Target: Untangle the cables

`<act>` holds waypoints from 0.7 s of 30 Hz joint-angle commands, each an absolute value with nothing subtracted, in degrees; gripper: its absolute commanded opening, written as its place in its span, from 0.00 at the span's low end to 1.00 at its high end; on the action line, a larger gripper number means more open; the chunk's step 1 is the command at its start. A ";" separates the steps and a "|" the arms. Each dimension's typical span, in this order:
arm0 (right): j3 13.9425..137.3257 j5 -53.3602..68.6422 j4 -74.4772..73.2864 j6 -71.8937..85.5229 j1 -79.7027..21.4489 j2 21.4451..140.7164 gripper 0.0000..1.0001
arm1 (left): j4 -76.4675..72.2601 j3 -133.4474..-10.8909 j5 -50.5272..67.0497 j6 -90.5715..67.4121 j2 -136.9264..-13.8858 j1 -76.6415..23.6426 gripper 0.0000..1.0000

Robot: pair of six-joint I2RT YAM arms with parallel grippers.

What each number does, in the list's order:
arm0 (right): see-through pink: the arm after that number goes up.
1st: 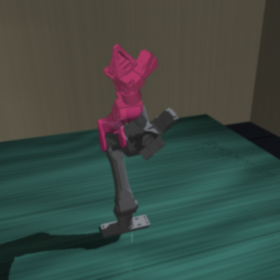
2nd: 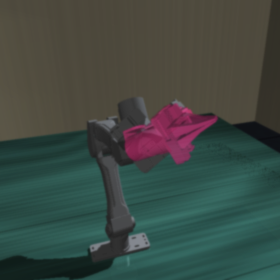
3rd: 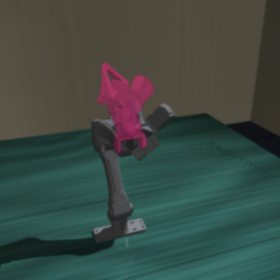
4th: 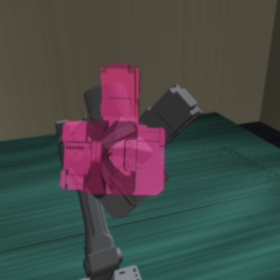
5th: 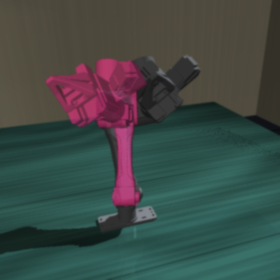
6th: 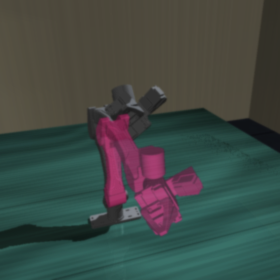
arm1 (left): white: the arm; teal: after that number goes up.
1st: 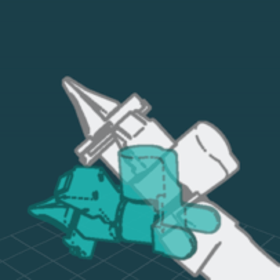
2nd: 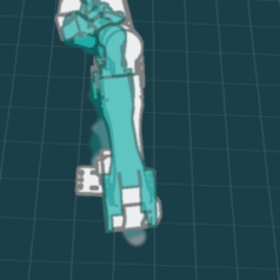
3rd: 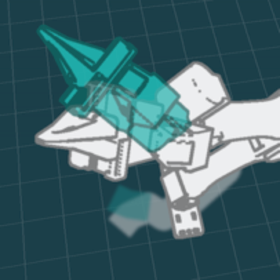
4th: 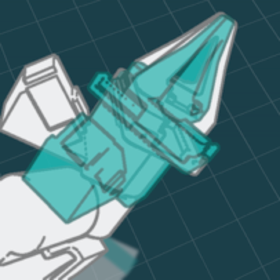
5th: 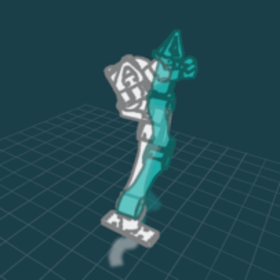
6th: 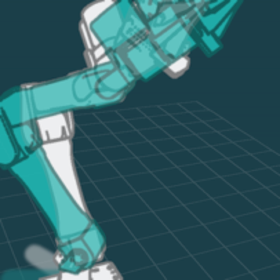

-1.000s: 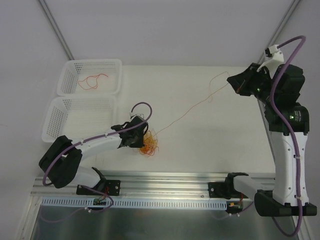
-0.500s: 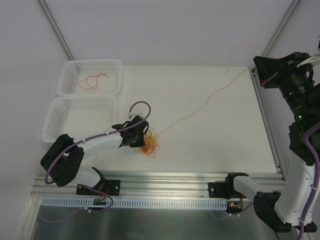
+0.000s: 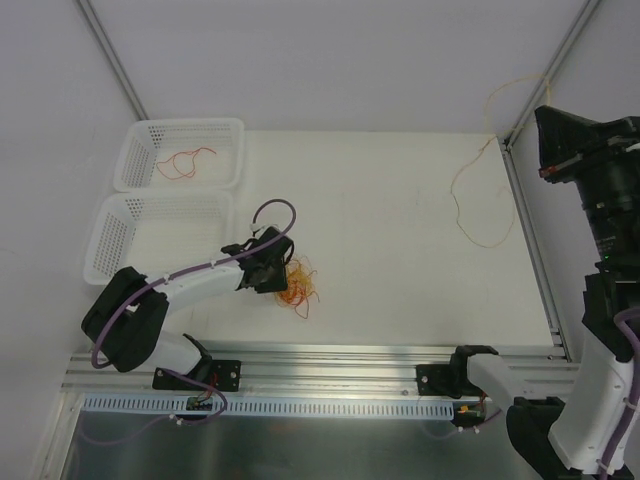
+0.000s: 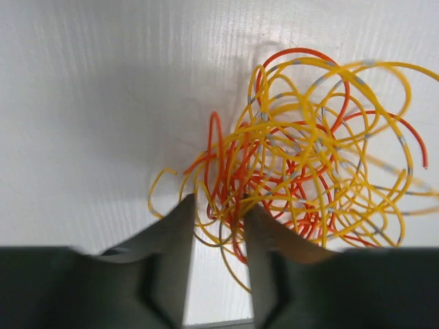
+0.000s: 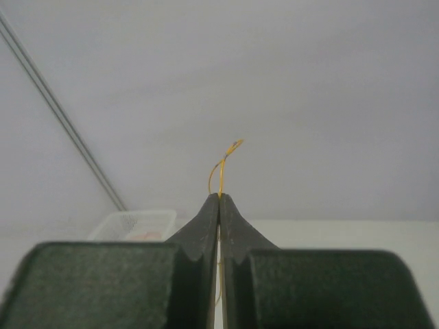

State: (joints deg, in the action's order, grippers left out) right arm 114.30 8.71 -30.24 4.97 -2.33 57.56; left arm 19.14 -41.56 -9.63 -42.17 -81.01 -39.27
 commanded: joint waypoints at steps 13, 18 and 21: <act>70.41 25.82 -32.26 7.73 -2.11 44.56 0.01 | 20.83 -56.41 5.34 -28.49 -63.64 -39.81 0.98; 65.39 31.19 -31.12 9.84 -4.21 41.84 0.01 | 18.55 -60.81 9.66 -24.00 -63.89 -43.41 0.96; 64.34 33.22 -30.76 10.63 -5.53 40.87 0.01 | 16.27 -63.10 11.95 -21.28 -66.00 -46.49 0.95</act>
State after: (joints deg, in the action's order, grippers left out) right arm 64.86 28.08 -34.06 8.84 -4.34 42.09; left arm 19.64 -60.01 7.20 -26.26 -64.49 -44.31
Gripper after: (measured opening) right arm 0.012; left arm 0.958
